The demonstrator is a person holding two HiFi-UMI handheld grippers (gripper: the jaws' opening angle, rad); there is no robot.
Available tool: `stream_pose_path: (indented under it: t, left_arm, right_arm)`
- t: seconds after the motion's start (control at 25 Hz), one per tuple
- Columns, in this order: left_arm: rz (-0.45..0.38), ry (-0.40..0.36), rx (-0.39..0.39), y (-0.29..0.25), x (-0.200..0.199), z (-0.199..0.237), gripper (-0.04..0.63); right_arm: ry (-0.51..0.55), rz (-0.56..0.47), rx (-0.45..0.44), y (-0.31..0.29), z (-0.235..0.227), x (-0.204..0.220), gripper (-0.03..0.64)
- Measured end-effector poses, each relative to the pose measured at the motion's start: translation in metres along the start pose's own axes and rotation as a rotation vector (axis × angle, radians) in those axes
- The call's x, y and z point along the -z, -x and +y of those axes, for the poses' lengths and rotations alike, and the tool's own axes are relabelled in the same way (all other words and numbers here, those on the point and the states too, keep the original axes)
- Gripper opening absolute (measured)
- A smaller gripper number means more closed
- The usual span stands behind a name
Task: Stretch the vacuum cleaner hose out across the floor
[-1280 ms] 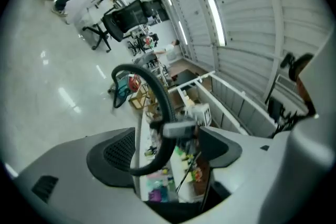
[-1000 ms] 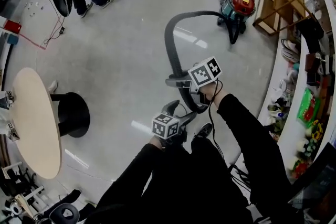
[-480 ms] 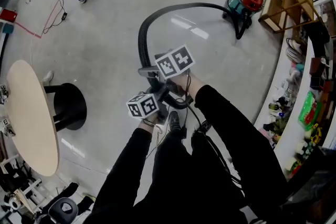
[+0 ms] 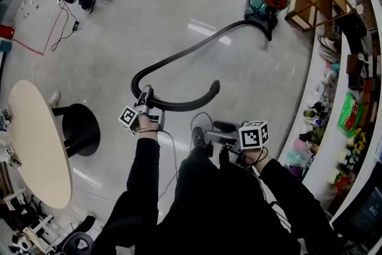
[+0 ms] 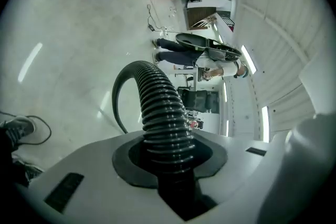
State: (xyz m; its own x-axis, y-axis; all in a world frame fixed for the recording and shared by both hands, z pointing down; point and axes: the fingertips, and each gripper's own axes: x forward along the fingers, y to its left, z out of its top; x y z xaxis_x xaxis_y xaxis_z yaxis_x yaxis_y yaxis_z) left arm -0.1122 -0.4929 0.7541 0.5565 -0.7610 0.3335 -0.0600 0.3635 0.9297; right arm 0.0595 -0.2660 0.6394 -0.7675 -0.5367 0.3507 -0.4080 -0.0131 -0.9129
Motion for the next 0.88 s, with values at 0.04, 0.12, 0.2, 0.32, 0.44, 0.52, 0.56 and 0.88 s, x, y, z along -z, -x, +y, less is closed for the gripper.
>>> stream_pose_path:
  t: [0.04, 0.12, 0.2, 0.32, 0.44, 0.52, 0.56, 0.88]
  left_arm:
    - [-0.005, 0.023, -0.016, 0.008, 0.01, 0.009, 0.132]
    - [-0.001, 0.087, -0.026, 0.02, 0.033, 0.02, 0.132]
    - [0.034, 0.125, -0.015, 0.031, 0.06, 0.018, 0.132]
    - [0.08, 0.112, -0.011, 0.063, 0.094, -0.002, 0.132]
    - [0.052, 0.062, -0.021, 0.097, 0.103, -0.007, 0.132]
    - [0.048, 0.038, -0.009, 0.112, 0.106, -0.01, 0.132]
    - [0.052, 0.028, 0.004, 0.118, 0.108, -0.014, 0.132]
    - [0.151, 0.02, 0.048, 0.171, 0.218, -0.041, 0.132]
  right_arm:
    - [-0.087, -0.044, 0.0, 0.007, -0.006, 0.014, 0.385]
    - [-0.194, -0.178, -0.007, 0.016, -0.017, 0.02, 0.385]
    - [-0.223, -0.314, -0.041, 0.019, -0.02, 0.009, 0.385]
    - [-0.297, -0.442, -0.077, 0.019, -0.02, 0.003, 0.385]
    - [-0.397, -0.475, -0.116, 0.031, -0.019, 0.023, 0.385]
    - [-0.409, -0.456, -0.141, 0.036, -0.01, 0.045, 0.385]
    - [-0.414, -0.44, -0.147, 0.038, -0.006, 0.057, 0.385]
    - [-0.419, -0.55, -0.162, 0.098, -0.005, 0.098, 0.385]
